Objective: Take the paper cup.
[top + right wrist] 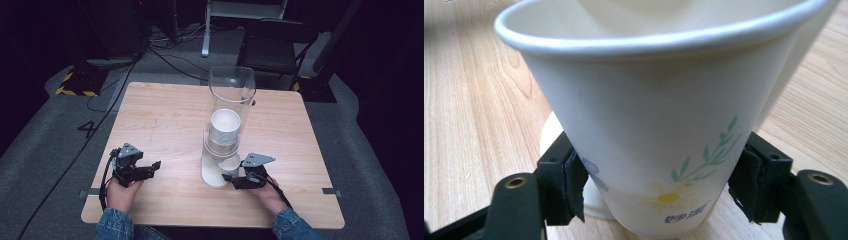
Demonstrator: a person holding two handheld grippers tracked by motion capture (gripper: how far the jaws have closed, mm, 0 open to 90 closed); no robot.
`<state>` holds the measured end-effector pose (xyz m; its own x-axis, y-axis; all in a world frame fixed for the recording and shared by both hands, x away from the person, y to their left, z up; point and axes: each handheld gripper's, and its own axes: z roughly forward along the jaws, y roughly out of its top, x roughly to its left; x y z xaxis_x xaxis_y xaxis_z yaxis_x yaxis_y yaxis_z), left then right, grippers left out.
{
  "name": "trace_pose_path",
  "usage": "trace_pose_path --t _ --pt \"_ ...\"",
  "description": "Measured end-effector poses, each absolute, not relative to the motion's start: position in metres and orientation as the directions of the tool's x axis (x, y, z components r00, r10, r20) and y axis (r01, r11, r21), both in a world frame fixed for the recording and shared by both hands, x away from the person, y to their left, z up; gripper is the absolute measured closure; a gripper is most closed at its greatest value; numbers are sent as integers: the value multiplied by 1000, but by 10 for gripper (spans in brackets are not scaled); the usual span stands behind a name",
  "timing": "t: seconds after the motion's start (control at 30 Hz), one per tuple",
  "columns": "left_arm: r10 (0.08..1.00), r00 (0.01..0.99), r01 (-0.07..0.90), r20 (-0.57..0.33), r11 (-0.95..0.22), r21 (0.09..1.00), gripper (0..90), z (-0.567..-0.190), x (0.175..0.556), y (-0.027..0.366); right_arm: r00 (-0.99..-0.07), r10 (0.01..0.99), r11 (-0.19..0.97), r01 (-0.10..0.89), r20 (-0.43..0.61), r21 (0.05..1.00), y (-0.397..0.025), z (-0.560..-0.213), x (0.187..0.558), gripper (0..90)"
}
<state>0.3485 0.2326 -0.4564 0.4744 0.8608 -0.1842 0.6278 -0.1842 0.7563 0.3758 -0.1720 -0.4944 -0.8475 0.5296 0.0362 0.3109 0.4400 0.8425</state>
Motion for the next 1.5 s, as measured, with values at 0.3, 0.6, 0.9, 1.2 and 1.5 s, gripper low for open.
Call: trace_pose_path --t 0.3,0.6,0.9,1.2,1.5 --pt "864 456 638 -212 -151 755 219 -458 362 231 -837 546 436 312 28 844 -189 -488 367 322" --pt "866 452 636 -213 -146 757 221 -458 367 231 -840 542 429 293 17 855 -201 -478 360 323" --pt "867 451 641 -213 -148 753 221 -457 366 232 -828 559 384 301 39 873 -217 -462 361 324" --pt "872 426 638 -241 -100 763 217 -458 365 235 -763 641 286 336 81 897 -240 -450 368 323" --pt "887 405 650 -222 -108 752 217 -458 358 240 -694 720 279 322 25 905 -259 -440 381 323"
